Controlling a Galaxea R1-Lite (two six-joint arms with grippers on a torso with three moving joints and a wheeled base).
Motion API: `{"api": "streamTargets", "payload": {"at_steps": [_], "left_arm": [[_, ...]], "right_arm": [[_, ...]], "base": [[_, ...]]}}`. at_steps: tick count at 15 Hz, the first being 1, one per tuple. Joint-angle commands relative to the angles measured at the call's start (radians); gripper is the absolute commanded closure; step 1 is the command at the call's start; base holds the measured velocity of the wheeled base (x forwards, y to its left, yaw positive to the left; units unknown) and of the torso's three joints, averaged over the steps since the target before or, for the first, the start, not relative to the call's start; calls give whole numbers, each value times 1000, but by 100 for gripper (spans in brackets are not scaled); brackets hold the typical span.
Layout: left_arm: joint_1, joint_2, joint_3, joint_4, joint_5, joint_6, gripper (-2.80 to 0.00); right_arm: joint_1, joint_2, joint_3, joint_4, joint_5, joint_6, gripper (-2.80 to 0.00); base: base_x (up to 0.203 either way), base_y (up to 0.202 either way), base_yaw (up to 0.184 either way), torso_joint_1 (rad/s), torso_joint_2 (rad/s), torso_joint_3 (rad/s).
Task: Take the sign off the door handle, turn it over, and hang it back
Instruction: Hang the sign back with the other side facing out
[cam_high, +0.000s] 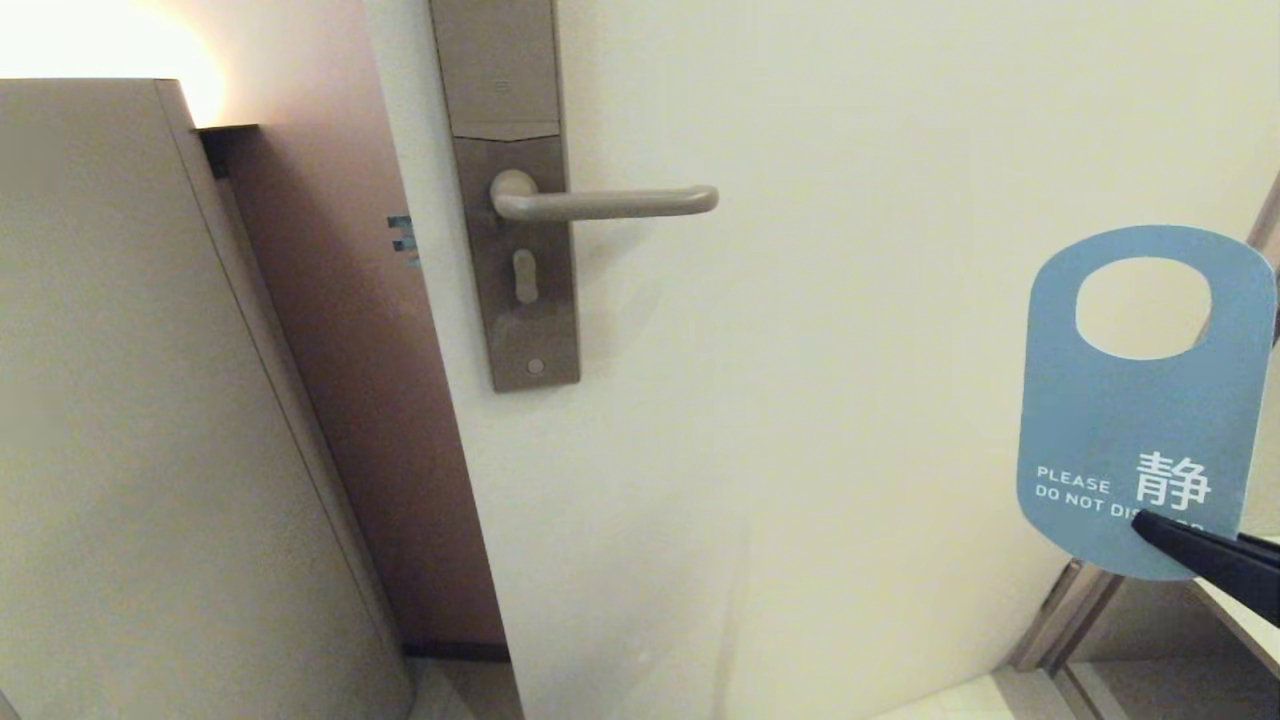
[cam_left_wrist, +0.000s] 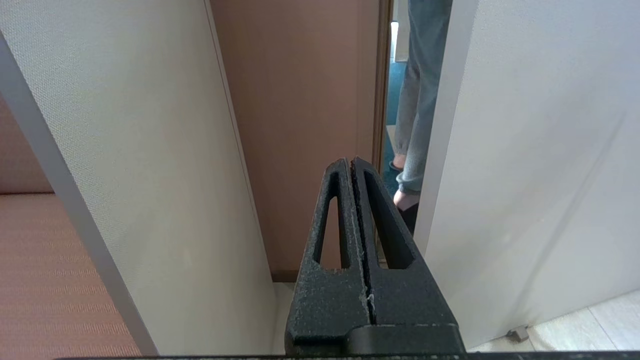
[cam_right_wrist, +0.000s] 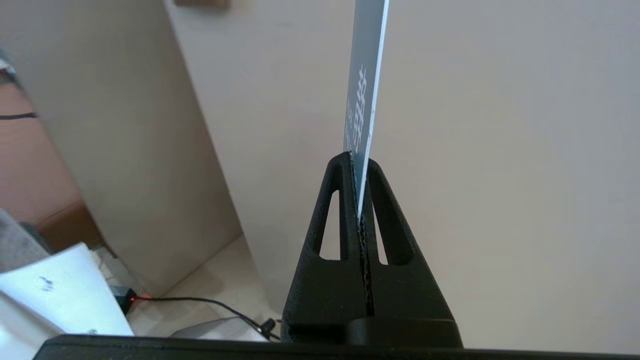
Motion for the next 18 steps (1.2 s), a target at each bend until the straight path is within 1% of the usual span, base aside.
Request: {"api": "streamTargets", "payload": {"at_steps": [1,6,9,11,15,18], "left_arm": [[0,0,0,0,0,0,0],[0,0,0,0,0,0,0],[0,0,0,0,0,0,0],[0,0,0,0,0,0,0],[0,0,0,0,0,0,0],[0,0,0,0,0,0,0]], "right_arm": [[1,37,-33,-3,18,-5,0],[1,126,-89,-1,87,-76,0],[1,183,-114,1,92,-153,0],[1,211,-142,2,92,-182,0],[33,239,-199,2,101,-189,0],[83,251,-241,2,100,-190,0]], "base": [[0,0,0,0,0,0],[0,0,0,0,0,0],[0,0,0,0,0,0],[0,0,0,0,0,0],[0,0,0,0,0,0],[0,0,0,0,0,0]]}}
